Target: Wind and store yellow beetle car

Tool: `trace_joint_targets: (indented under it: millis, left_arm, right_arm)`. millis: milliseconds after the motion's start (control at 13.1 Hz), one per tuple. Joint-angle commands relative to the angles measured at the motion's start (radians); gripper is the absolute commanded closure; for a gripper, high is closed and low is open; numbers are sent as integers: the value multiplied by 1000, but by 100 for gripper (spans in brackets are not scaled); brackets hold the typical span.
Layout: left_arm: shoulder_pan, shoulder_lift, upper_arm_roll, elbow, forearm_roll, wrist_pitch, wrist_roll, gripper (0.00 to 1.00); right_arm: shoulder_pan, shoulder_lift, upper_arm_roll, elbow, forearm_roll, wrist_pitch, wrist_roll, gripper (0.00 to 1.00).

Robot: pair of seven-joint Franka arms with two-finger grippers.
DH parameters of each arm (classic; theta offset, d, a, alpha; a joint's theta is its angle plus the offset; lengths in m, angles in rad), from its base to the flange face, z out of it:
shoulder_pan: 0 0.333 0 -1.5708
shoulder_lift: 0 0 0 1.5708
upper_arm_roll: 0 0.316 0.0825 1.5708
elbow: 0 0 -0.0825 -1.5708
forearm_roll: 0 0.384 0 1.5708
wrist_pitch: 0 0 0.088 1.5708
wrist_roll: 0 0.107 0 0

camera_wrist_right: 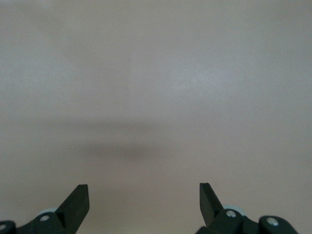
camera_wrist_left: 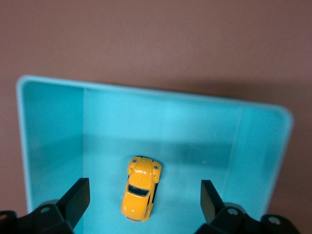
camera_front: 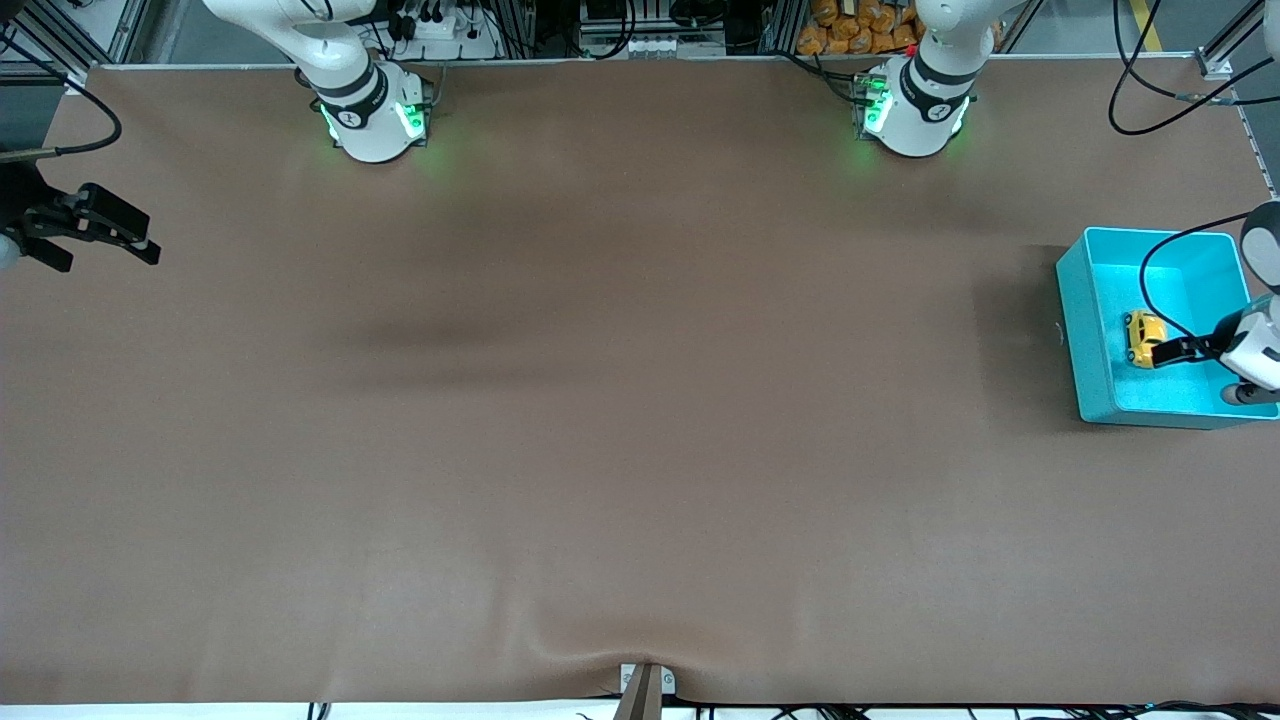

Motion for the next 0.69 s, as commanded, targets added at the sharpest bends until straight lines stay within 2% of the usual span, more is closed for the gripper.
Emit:
trace_joint_targets:
  millis: [0,153,306,459,612]
  left_arm:
    - [-63,-37,4,166,-66,-207,-5,0]
    - [-114,-32,6,314,-97,-337,-7,0]
    - [-160,-37,3,420,-141,-404,-13,0]
    - [-195,-53,0,463,-196,-461,-19,0]
    - [-238,-102,3,503,-200,-541,-20,0]
  right_arm:
    - [-7,11,-4,0,17,5,11,0]
    - [-9,11,-4,0,17,0,7,0]
    - [-7,12,-4,1,17,0,5,0]
    - [-7,14,-4,1,17,5,7,0]
    - [-7,14,-4,1,17,5,5,0]
